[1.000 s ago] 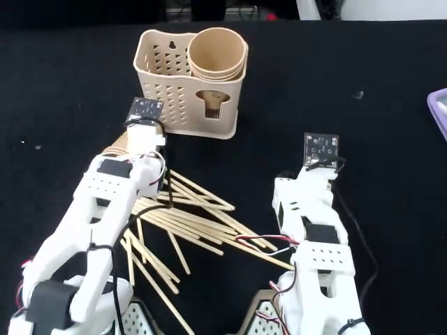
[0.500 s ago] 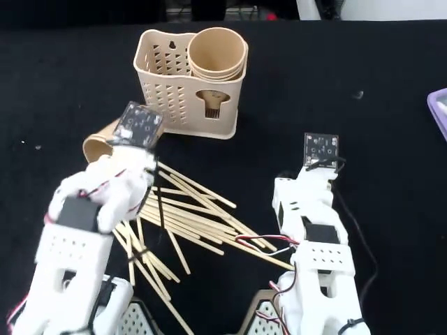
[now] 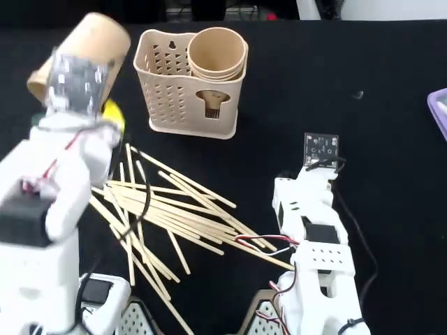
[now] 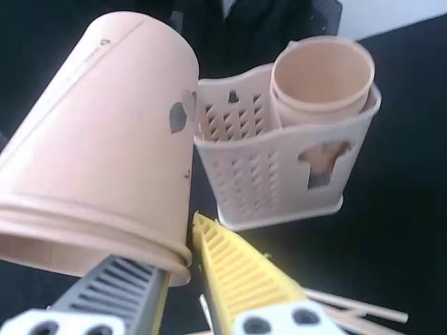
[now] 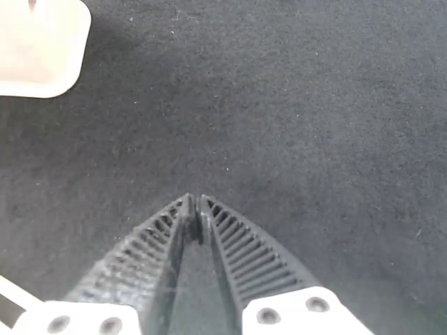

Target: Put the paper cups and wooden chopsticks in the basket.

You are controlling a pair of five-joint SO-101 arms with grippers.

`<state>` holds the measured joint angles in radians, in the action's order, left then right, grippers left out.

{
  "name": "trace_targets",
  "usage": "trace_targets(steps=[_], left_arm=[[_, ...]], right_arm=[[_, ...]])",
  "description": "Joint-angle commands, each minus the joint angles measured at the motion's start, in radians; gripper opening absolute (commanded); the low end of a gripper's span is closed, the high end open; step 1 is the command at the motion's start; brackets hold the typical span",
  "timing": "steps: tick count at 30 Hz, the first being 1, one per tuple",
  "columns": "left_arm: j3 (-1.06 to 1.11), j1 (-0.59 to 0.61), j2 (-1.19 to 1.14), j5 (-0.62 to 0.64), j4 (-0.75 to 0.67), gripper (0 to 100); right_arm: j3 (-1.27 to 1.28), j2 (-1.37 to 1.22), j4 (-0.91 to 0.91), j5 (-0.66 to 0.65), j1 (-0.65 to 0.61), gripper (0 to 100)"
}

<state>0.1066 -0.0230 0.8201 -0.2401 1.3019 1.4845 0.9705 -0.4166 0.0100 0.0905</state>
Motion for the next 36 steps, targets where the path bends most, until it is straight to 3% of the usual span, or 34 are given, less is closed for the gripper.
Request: trace_targets(steps=[1,7,11,16,25,36], left_arm=[[-0.285,-0.070,-0.215,0.038,0.038,3],[-0.730,-0.197,-0.620,0.029,0.281,3],[-1.024,-0.237,-0.856,-0.066,0.453,3],[-1.231,-0.248,-0.977,-0.078,0.459,3],[-1.089,-0.289,-0.979,-0.222,0.456,3],[-1.075,-0.288,-0.979,-0.226,0.414,3]], right_arm=[[-0.002,0.022,0.020,-0.009,-0.018,1.2],[-0.002,0.021,0.020,-0.009,-0.017,1.2],[-0.002,0.021,0.020,-0.009,-0.017,1.2],[-0.002,0.021,0.020,-0.009,-0.017,1.2],[-0.002,0.021,0.020,-0.009,-0.017,1.2],[-0.002,0.021,0.020,-0.009,-0.018,1.2]])
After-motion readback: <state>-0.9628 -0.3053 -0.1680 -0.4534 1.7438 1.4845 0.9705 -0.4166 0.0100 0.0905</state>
